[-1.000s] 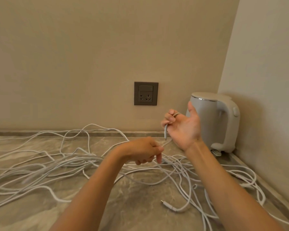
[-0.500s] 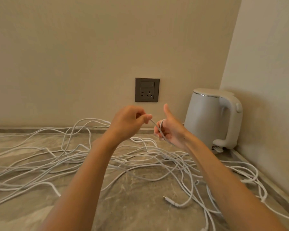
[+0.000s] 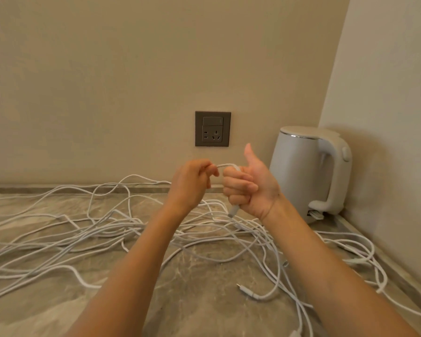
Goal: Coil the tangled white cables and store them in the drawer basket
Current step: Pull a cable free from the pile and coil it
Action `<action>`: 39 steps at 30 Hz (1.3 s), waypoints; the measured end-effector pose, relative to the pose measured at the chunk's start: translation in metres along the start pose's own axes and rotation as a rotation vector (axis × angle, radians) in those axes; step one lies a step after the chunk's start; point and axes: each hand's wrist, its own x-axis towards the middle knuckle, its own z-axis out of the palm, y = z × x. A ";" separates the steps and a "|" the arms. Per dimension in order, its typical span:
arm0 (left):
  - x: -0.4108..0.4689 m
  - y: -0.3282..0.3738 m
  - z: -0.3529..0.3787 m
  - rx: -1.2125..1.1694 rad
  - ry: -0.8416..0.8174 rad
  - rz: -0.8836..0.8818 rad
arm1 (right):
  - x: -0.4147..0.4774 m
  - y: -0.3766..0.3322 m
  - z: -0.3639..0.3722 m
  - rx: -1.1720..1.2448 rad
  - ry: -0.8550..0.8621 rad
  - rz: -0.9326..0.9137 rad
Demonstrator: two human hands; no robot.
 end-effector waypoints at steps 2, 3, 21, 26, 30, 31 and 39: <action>-0.001 -0.001 0.007 0.007 -0.138 -0.034 | -0.003 -0.003 -0.003 0.181 -0.048 -0.102; -0.002 0.000 0.010 0.018 -0.205 -0.045 | -0.005 -0.004 -0.006 0.238 -0.031 -0.162; -0.013 0.034 0.012 0.255 -0.722 0.005 | -0.006 -0.006 0.010 0.078 0.720 -0.810; -0.011 0.031 0.003 0.252 -0.613 0.050 | 0.002 0.001 0.013 -0.433 0.841 -0.700; -0.009 0.030 -0.002 0.237 -0.543 0.038 | 0.002 0.005 0.008 -0.712 0.912 -0.563; -0.009 0.029 -0.004 0.233 -0.516 0.039 | 0.001 0.005 0.007 -0.762 0.920 -0.521; -0.004 0.025 -0.018 0.220 -0.307 0.066 | 0.000 0.005 0.004 -0.929 0.964 -0.340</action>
